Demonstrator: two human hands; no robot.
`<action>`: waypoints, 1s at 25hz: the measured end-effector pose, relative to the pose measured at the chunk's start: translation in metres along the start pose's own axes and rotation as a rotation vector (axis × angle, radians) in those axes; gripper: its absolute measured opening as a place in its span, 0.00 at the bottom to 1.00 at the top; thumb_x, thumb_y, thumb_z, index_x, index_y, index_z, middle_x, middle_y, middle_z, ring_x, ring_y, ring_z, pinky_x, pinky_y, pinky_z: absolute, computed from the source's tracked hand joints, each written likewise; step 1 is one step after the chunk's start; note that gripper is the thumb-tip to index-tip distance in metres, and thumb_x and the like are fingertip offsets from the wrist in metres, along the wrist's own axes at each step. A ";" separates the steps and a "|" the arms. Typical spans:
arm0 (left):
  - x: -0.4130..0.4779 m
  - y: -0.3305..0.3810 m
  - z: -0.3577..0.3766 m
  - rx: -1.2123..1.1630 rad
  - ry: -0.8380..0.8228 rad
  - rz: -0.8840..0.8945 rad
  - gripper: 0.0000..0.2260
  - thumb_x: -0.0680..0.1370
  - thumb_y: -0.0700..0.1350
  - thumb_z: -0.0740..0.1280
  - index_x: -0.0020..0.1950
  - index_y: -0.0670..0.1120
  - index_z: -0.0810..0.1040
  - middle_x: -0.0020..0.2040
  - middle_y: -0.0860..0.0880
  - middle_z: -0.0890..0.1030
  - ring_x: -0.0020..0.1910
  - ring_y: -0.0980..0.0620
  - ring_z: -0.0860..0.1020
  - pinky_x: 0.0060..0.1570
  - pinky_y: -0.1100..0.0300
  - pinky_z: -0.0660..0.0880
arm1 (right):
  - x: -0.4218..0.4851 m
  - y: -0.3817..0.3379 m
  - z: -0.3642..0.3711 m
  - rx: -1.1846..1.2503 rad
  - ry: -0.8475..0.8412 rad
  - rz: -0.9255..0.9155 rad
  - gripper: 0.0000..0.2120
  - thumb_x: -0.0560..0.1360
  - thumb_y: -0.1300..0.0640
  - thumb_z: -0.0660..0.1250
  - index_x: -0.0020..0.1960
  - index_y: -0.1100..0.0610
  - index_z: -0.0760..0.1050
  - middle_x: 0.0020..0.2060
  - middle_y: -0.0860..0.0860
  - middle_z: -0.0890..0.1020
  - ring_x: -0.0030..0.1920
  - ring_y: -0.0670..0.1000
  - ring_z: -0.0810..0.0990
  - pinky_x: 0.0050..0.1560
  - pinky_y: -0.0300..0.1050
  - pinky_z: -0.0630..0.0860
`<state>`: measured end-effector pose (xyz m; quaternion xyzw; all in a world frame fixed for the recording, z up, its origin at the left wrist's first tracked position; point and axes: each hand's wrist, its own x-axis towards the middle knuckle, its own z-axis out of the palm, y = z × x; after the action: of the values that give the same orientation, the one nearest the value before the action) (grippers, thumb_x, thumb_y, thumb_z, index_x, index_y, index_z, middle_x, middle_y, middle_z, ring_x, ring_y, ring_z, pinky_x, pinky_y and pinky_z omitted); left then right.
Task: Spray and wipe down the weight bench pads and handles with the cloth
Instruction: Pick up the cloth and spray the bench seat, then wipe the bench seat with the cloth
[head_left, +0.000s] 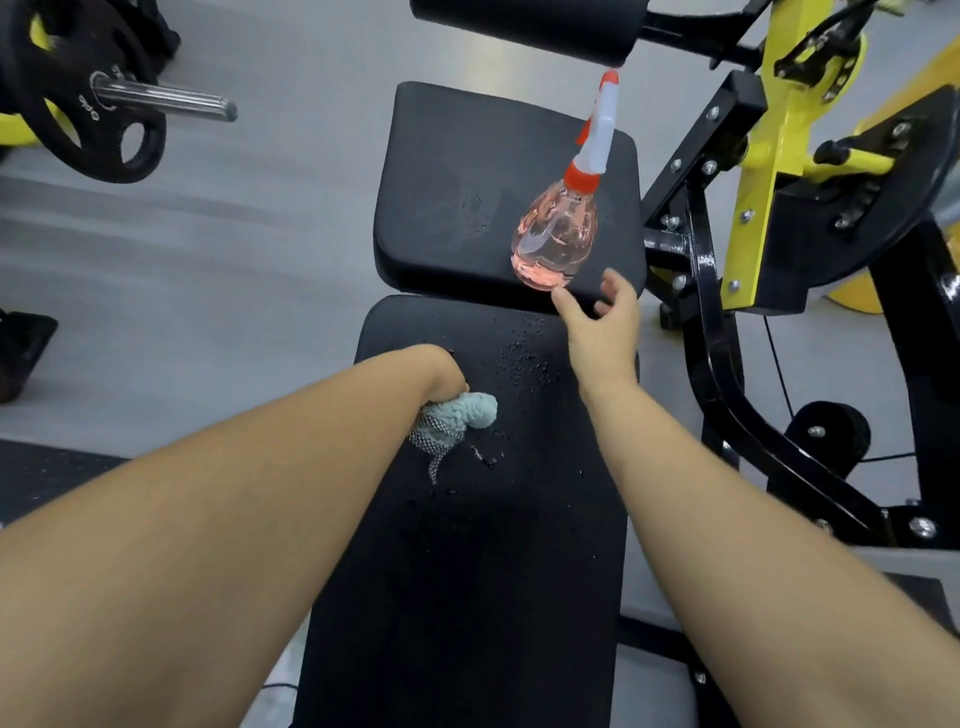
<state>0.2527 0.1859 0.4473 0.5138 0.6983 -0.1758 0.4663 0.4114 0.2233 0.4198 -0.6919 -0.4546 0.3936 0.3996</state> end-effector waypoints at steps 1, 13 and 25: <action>-0.005 -0.001 0.001 -0.088 -0.002 -0.002 0.18 0.82 0.50 0.57 0.67 0.39 0.70 0.64 0.41 0.72 0.59 0.41 0.75 0.57 0.51 0.74 | -0.018 0.007 0.003 0.038 -0.001 0.025 0.23 0.73 0.54 0.70 0.65 0.53 0.68 0.59 0.50 0.74 0.53 0.46 0.75 0.59 0.45 0.72; -0.057 -0.084 0.062 -1.233 0.166 0.360 0.06 0.79 0.43 0.63 0.54 0.51 0.77 0.53 0.49 0.81 0.51 0.52 0.80 0.48 0.57 0.77 | -0.142 0.006 0.024 0.469 -0.505 0.660 0.07 0.76 0.57 0.67 0.53 0.57 0.78 0.48 0.54 0.84 0.49 0.52 0.82 0.46 0.47 0.80; -0.081 -0.089 0.106 -1.344 0.164 0.361 0.14 0.76 0.51 0.68 0.60 0.49 0.74 0.54 0.52 0.81 0.53 0.56 0.80 0.56 0.55 0.77 | -0.198 0.001 0.030 0.480 -0.295 0.392 0.13 0.77 0.53 0.64 0.56 0.62 0.76 0.48 0.57 0.84 0.48 0.53 0.84 0.48 0.48 0.81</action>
<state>0.2275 0.0276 0.4410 0.2337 0.5924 0.4136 0.6507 0.3293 0.0420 0.4434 -0.5880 -0.2605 0.6544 0.3976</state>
